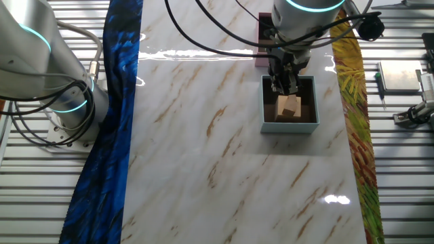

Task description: Move an object from one box to another

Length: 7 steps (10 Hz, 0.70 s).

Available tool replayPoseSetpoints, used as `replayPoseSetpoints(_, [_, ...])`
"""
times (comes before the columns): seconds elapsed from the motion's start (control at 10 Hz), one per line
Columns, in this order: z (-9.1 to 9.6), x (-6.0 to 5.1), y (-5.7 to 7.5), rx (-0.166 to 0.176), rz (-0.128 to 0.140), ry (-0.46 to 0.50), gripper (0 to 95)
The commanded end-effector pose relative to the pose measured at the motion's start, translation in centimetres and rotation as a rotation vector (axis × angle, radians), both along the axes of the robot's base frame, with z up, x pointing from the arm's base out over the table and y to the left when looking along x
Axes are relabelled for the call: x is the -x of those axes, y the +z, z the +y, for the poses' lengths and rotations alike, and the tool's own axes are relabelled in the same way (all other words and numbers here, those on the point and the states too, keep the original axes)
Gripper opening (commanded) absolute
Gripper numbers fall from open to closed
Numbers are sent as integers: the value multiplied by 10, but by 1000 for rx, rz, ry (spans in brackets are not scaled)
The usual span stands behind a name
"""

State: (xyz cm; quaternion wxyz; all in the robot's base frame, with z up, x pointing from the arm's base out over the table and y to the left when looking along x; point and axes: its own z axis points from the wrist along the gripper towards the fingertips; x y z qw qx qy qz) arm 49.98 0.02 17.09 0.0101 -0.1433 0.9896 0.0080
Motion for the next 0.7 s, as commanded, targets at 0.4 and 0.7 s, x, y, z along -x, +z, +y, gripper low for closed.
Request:
replayPoseSetpoints(0.4, [0,0,2,-90,17,-159,0])
replayPoseSetpoints(0.7, [0,0,2,-83,16,-114,0])
